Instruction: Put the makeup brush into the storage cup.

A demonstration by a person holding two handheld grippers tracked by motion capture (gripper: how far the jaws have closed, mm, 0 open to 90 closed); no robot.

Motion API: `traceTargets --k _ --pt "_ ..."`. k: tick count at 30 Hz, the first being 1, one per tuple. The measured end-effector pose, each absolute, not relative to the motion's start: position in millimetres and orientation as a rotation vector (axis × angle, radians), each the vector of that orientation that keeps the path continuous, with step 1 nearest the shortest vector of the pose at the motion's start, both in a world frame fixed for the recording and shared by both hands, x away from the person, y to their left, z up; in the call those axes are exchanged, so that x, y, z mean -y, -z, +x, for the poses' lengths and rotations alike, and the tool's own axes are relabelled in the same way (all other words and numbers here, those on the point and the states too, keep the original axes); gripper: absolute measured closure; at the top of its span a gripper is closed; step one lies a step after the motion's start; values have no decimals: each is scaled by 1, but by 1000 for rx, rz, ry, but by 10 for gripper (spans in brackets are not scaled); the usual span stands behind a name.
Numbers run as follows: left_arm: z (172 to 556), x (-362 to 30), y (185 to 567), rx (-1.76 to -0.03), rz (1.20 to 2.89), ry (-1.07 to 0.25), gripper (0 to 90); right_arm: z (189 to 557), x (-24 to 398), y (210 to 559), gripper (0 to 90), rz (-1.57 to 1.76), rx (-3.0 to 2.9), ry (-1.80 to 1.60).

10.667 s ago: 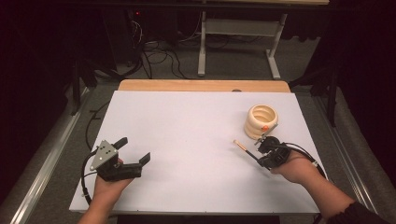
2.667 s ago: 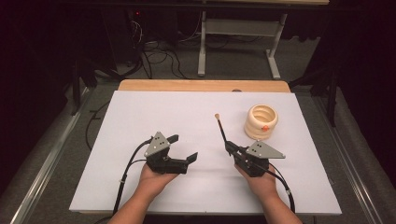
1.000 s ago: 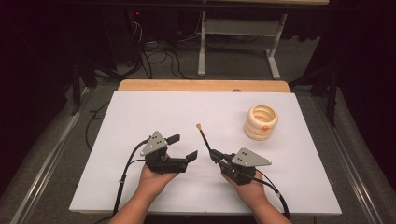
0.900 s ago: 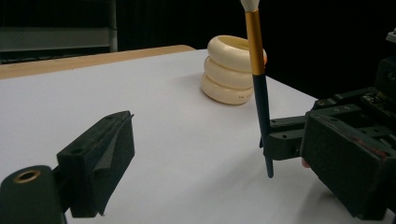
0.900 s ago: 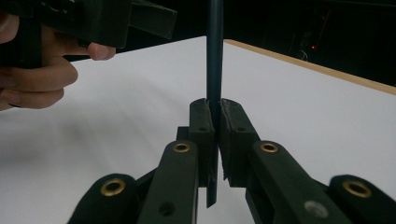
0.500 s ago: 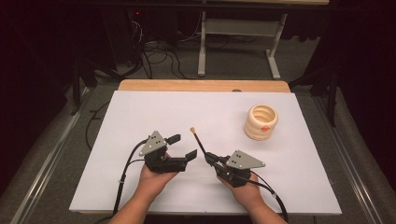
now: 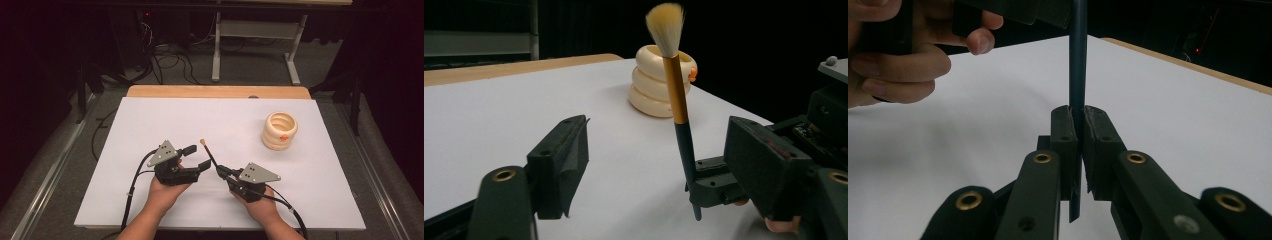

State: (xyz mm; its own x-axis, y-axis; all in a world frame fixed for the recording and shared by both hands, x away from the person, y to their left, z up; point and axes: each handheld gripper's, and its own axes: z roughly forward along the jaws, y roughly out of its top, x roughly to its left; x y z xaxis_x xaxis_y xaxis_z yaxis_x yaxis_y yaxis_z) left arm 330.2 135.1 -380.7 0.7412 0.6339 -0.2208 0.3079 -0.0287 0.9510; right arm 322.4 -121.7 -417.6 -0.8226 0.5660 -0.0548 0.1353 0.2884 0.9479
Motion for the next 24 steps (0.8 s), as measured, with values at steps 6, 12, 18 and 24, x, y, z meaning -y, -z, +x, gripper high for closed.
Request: traceTargets --k 6,12,18,24 --pt "330 -135 381 -761 1628 -304 350 322 121 418 866 633 -2188 -1548" --pt "330 -135 381 -745 1627 -291 436 321 118 419 866 619 -2196 -1539" --pt "330 -135 381 -729 1626 -273 512 321 118 420 866 613 -2199 -1537" --pt "330 -137 382 -723 1616 -246 595 320 117 420 866 611 -2205 -1539"
